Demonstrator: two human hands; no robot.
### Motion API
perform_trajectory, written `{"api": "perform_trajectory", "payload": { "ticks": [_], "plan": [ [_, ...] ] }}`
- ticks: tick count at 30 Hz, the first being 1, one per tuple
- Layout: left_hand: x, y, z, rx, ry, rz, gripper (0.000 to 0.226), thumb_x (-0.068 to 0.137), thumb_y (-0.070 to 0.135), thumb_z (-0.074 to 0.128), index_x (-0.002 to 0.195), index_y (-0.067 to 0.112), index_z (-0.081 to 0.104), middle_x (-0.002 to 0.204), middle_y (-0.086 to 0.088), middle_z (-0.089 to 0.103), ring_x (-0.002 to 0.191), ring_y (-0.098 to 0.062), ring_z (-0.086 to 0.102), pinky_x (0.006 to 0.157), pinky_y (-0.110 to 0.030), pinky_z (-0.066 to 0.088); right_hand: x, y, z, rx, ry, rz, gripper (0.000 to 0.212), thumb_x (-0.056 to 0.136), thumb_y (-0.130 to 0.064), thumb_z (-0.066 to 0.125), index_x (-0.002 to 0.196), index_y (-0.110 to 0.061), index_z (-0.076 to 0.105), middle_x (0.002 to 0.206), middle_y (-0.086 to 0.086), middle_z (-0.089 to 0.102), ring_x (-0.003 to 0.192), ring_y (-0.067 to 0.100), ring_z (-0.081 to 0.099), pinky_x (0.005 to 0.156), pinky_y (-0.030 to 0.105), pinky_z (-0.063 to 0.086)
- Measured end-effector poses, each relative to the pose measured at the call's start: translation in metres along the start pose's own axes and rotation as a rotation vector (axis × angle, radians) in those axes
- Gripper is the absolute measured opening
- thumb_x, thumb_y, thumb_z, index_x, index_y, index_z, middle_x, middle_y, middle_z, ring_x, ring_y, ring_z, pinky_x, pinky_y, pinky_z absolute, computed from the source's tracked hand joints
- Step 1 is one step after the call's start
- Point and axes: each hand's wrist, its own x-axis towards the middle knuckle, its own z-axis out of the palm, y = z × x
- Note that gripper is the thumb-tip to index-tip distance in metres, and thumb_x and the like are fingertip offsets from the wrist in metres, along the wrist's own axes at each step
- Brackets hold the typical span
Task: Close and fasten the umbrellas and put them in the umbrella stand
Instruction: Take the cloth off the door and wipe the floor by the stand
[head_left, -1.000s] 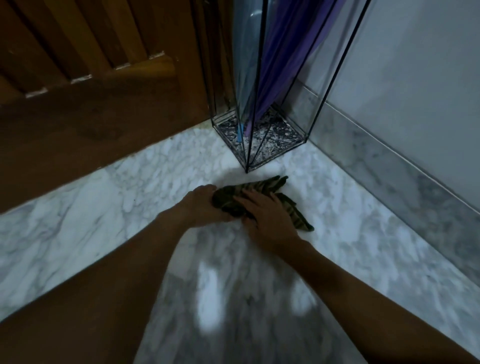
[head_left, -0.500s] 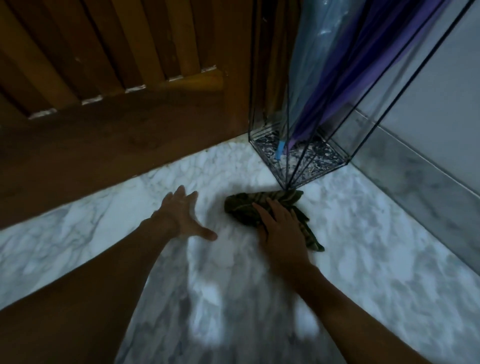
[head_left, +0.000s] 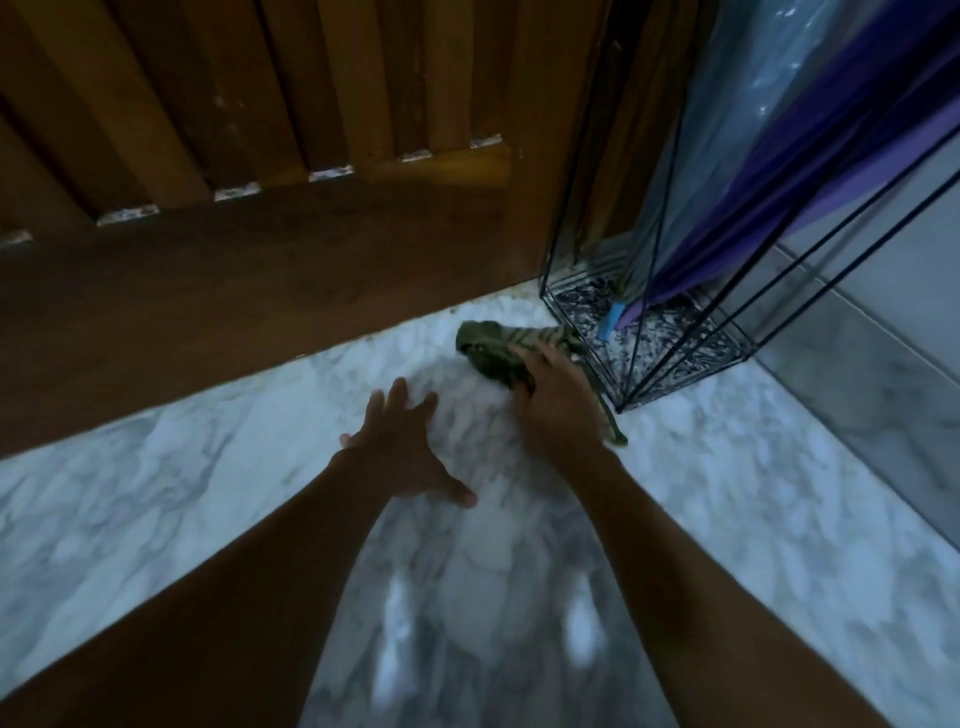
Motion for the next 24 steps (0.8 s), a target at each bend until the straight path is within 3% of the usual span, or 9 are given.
{"api": "perform_trajectory", "payload": {
  "ticks": [4,8,11,18,24],
  "plan": [
    [0.008,0.001,-0.001,0.008,-0.038,-0.004,0.146,0.042,0.068,0.084,0.154,0.034,-0.004,0.160,-0.001,-0.024,0.148,-0.031,-0.018,0.113,-0.065,0.019,-0.057,0.009,0.006,-0.013,0.104,0.040,0.047,0.085,-0.024,0.053,0.132,-0.020,0.060,0.136,0.011,0.057,0.120,0.035,0.053,0.103,0.043,0.044],
    [0.008,0.003,-0.002,0.011,-0.057,-0.017,0.146,0.044,0.066,0.085,0.154,0.034,-0.006,0.159,-0.002,-0.027,0.147,-0.032,-0.021,0.113,-0.065,0.019,-0.031,0.004,0.013,-0.014,0.112,0.037,0.050,0.084,-0.025,0.047,0.131,-0.018,0.060,0.135,0.013,0.057,0.116,0.036,0.054,0.101,0.044,0.045],
    [0.007,0.005,-0.003,0.012,-0.055,-0.012,0.146,0.045,0.065,0.085,0.154,0.033,-0.006,0.159,-0.002,-0.027,0.147,-0.033,-0.021,0.112,-0.066,0.021,0.014,-0.006,0.014,-0.016,0.032,0.035,0.051,0.086,-0.027,0.044,0.136,-0.019,0.055,0.141,0.014,0.051,0.123,0.038,0.050,0.104,0.045,0.042],
    [0.005,0.006,-0.003,0.013,-0.059,-0.025,0.145,0.046,0.063,0.086,0.153,0.034,-0.007,0.159,0.000,-0.029,0.147,-0.031,-0.023,0.109,-0.071,0.019,0.087,-0.016,0.013,-0.020,-0.165,0.033,0.062,0.089,-0.009,0.051,0.149,-0.015,0.037,0.159,0.015,0.027,0.146,0.033,0.024,0.116,0.047,0.027],
    [0.005,0.006,-0.003,-0.020,-0.064,-0.024,0.145,0.047,0.061,0.087,0.153,0.036,-0.008,0.158,0.002,-0.031,0.147,-0.028,-0.024,0.109,-0.073,0.015,0.046,-0.016,0.006,0.027,-0.110,-0.031,0.053,0.083,-0.019,0.045,0.134,-0.010,0.056,0.139,0.018,0.054,0.126,0.037,0.050,0.108,0.044,0.040]
  ]
}}
